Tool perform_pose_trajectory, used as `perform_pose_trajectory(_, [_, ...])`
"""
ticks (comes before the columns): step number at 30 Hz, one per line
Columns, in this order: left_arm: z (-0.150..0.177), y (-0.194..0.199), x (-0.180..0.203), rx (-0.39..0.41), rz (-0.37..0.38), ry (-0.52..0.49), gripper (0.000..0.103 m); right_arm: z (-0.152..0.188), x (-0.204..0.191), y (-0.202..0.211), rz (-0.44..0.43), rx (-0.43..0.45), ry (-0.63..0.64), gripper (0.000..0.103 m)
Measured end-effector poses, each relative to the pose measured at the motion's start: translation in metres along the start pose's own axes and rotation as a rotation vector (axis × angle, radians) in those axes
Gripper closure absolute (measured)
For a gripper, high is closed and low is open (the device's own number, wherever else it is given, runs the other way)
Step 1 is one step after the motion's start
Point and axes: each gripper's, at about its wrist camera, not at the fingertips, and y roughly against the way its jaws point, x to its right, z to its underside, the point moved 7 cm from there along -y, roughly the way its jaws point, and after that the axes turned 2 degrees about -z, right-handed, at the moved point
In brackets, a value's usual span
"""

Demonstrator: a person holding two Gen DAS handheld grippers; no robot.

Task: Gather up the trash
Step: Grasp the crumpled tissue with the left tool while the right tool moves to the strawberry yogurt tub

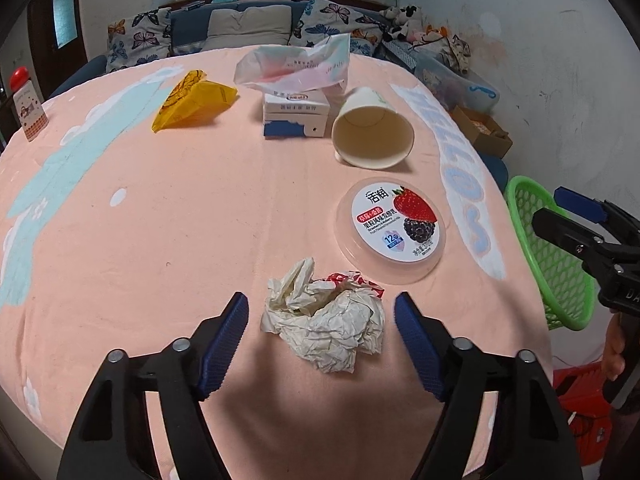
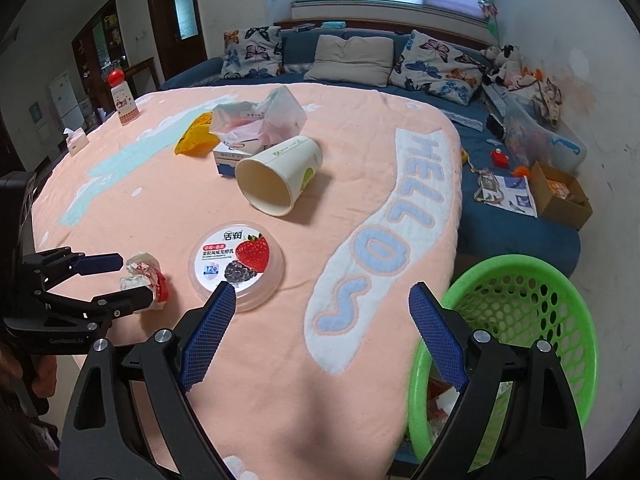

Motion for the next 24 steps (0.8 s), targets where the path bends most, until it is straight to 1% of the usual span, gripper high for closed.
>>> perform_pose_trajectory(3, [0.001,-0.005,0.0,-0.006,0.005,-0.005,0.038,0.001,0.001,-0.001,-0.004,-0.004,-0.004,0.015])
perform_pose_trajectory(6, [0.0,-0.008,0.001,-0.007,0.015,-0.008,0.039,0.002,-0.001,-0.004,-0.008,-0.011,0.002,0.015])
perform_pose_trajectory(13, [-0.001,-0.004,0.0,0.02,0.033,-0.033,0.051,0.002,-0.01,-0.011,-0.021,-0.023,0.019,0.015])
perform_pose_trajectory(19, [-0.004,0.005,-0.008,0.047,0.035,-0.023,0.055,0.003,-0.015,-0.016,-0.029,-0.03,0.024,0.015])
perform_pose_trajectory(24, [-0.013,0.022,-0.018,0.09,0.024,-0.006,0.056,0.003,-0.022,-0.02,-0.044,-0.038,0.04,0.015])
